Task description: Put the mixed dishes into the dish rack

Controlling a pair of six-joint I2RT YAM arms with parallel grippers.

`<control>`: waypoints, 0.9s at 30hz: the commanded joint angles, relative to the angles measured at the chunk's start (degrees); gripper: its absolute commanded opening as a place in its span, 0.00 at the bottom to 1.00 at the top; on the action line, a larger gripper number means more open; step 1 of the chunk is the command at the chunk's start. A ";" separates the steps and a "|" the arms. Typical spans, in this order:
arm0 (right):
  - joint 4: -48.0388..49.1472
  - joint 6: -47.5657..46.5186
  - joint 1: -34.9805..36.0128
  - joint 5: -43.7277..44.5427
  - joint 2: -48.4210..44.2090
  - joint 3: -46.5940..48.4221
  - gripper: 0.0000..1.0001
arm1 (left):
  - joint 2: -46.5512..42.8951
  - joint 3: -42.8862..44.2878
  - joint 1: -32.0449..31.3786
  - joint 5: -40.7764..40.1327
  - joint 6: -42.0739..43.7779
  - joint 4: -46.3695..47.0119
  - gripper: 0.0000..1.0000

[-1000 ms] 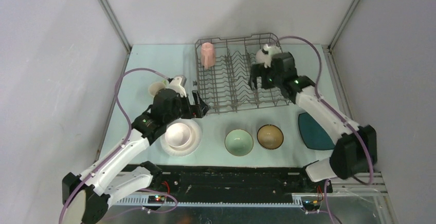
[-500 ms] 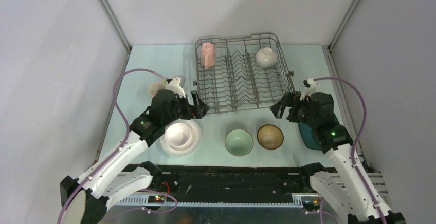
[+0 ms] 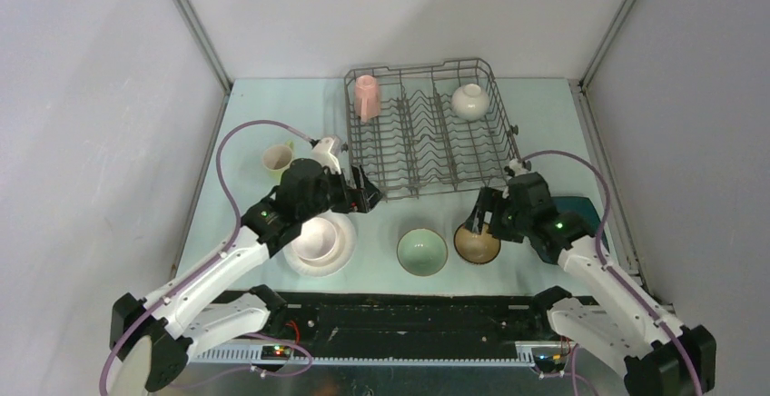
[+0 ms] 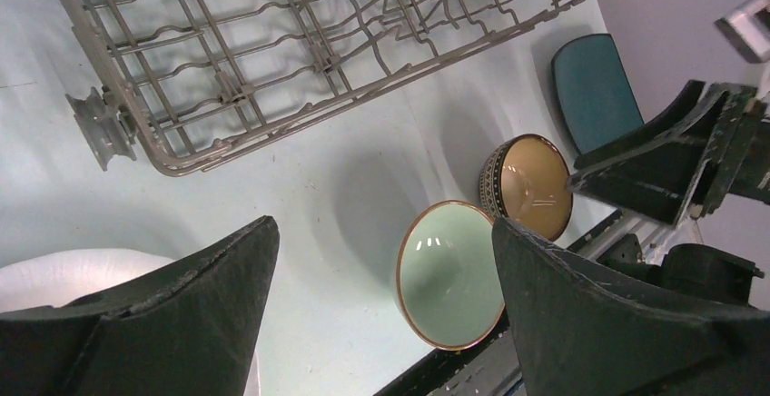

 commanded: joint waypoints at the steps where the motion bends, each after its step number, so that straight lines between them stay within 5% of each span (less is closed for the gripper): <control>1: 3.36 3.72 6.36 5.90 3.46 -0.25 0.78 | 0.31 0.06 -0.50 1.22 -1.00 3.11 0.94; 18: -8.13 9.27 4.22 20.60 -1.43 -0.92 0.75 | -0.45 1.04 -0.51 1.39 -0.36 1.49 0.94; 27: 0.38 9.90 2.90 14.26 2.88 -7.15 0.72 | 0.77 2.22 -0.51 1.98 0.10 1.42 0.94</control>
